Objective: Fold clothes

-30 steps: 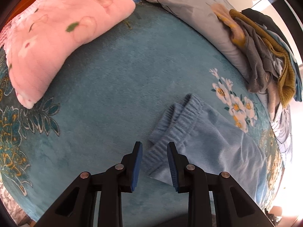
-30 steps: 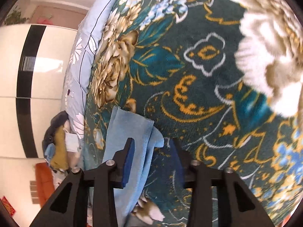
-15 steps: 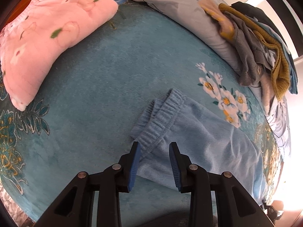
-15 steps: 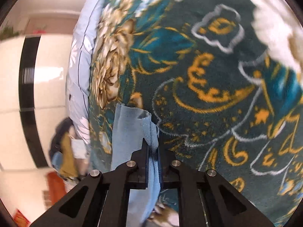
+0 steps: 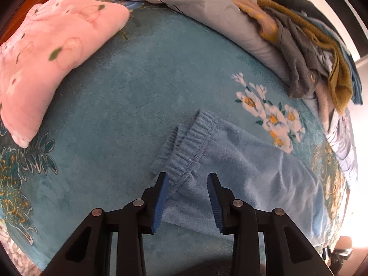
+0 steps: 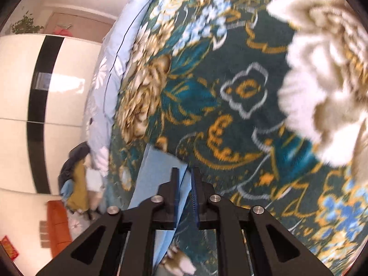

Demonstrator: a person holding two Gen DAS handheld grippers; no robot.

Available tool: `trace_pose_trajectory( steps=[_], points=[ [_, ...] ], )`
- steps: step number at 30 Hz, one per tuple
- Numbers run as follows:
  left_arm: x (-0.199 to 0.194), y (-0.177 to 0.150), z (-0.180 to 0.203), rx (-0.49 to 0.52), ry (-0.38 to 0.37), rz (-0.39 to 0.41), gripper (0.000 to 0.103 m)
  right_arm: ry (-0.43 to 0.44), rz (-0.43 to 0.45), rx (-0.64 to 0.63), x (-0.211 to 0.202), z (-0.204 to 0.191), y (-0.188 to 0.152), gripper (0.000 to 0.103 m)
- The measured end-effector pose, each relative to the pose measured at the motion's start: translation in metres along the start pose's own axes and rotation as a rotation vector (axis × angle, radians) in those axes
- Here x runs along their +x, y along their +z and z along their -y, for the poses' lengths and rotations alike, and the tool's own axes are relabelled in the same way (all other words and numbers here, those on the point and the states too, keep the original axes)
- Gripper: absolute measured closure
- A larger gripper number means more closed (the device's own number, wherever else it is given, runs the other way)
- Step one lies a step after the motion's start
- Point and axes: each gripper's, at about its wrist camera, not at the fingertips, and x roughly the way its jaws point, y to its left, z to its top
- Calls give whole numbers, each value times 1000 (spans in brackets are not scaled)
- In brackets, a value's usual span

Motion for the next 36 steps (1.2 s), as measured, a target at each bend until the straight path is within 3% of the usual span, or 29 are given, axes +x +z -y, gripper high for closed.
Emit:
trace_pose_trajectory(
  steps=[1,2,10,12,17,21,22,24,25,28,31,36],
  points=[
    [2,-1,3,6,1,-2,64,1,-15,9,6,0,-3,66],
    [3,-2,7,16,7,-1,63,3,-30,19,11,-1,-6,64],
    [4,-2,17,51,26,0,55,-20,-15,86,31,-5,-10,64],
    [2,-1,16,43,21,4,55,-44,30,91,27,-6,-7,64],
    [3,0,21,51,24,17,51,10,8,186,29,11,-5,64],
    [9,-2,28,73,43,4,51,4,9,166,39,2,-7,63],
    [10,-2,29,76,44,3,51,3,12,162,41,-1,-7,65],
    [10,-3,29,75,37,1,50,-15,11,142,46,-9,-5,91],
    [10,-4,29,75,36,2,50,-38,11,131,47,-13,-4,96],
    [6,-5,26,67,28,11,50,-31,36,97,43,-34,-5,97],
    [1,-3,20,50,19,25,50,14,55,-110,30,-90,-15,97],
    [-5,-3,7,8,-16,48,50,105,-24,-559,35,-207,-76,97]
  ],
)
